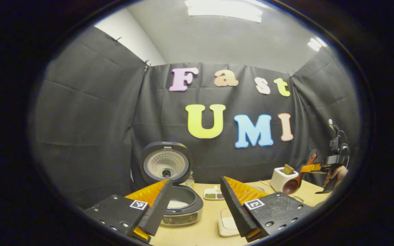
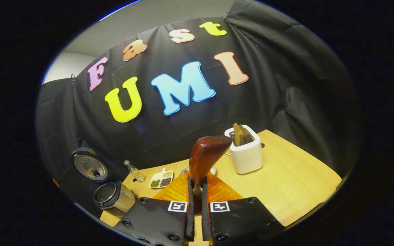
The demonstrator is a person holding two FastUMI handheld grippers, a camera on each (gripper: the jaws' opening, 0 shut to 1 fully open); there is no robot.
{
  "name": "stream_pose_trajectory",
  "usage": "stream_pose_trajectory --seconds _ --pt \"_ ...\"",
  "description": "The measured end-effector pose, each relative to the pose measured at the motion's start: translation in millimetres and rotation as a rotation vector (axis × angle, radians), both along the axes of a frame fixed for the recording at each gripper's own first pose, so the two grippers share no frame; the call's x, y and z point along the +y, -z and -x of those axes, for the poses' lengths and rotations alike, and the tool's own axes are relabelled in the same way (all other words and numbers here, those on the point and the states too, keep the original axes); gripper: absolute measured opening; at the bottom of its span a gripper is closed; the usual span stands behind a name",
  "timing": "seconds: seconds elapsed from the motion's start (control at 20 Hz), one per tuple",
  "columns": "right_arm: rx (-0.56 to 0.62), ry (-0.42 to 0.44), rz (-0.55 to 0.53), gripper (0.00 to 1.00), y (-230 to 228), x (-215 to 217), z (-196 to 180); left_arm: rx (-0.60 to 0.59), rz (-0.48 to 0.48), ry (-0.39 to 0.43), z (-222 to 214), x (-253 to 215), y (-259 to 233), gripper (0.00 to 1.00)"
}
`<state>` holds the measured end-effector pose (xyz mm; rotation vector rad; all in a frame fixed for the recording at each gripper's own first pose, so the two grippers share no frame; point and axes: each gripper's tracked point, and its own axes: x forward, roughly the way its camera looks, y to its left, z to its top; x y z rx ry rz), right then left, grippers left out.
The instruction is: Close the left gripper, press the button to open the rice cooker; take a wooden spoon from the chopstick holder with the right hand, scoop a spoonful of rice and pour it into the rice cooker, then put the wooden spoon back into the chopstick holder.
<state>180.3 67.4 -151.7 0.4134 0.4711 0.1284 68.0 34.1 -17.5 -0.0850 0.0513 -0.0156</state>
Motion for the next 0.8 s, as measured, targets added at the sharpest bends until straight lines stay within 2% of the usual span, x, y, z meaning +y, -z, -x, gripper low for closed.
stream_pose_trajectory --seconds 0.4,0.75,0.8 --pt "0.058 0.023 0.090 0.10 49 -38 20 0.015 -0.027 0.033 12 -29 0 0.87" --pt "0.141 0.002 0.077 0.10 97 -32 33 0.034 -0.055 0.027 19 -35 4 0.84" --pt "0.151 -0.003 0.073 0.07 102 -30 34 0.034 -0.057 0.025 19 -35 3 0.85"
